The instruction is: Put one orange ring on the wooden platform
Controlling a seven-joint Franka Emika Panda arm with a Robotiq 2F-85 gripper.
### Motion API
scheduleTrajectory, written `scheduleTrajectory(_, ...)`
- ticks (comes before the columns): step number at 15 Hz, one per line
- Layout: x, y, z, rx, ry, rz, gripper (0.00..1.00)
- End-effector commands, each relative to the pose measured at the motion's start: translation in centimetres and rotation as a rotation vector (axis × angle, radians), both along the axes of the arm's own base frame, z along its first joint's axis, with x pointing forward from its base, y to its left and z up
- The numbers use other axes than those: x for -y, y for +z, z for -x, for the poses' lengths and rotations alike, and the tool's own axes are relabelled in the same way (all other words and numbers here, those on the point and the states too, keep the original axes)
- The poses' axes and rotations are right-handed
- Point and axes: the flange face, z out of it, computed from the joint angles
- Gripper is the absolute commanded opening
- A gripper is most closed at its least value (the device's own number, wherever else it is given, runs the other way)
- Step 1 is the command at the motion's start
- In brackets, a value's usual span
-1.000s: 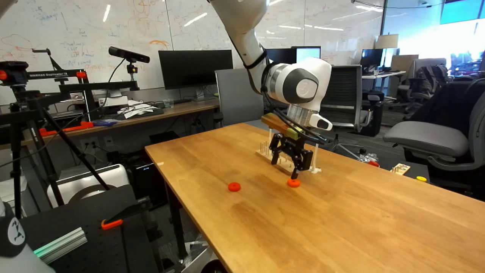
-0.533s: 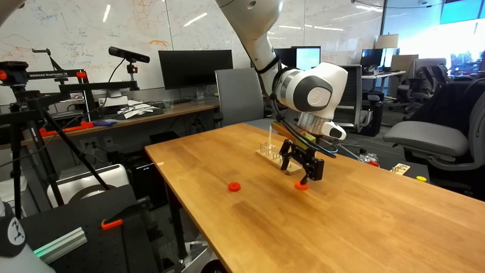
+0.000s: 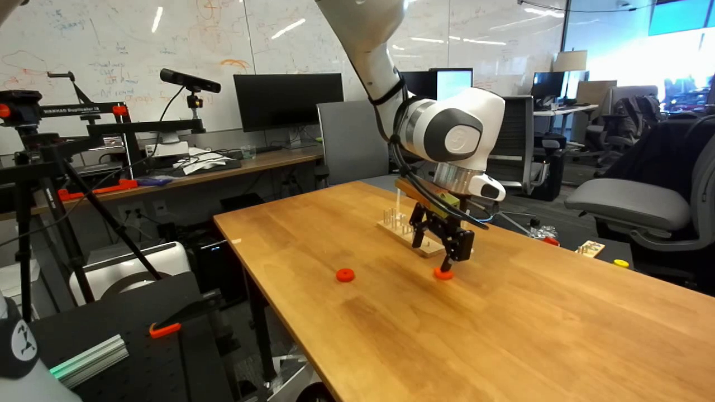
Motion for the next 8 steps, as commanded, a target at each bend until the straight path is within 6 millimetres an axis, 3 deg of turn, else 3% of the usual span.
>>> scheduleTrajectory(1,-0.65,1.73,1.65,0.027,-0.007,-0.006,1.00)
scheduleTrajectory(5,-0.46,2.49,2.37,0.037,-0.018,-0.007,1.00)
scheduleTrajectory(8,-0.07,2.50,1.41,0.057,-0.062,-0.011,1.00)
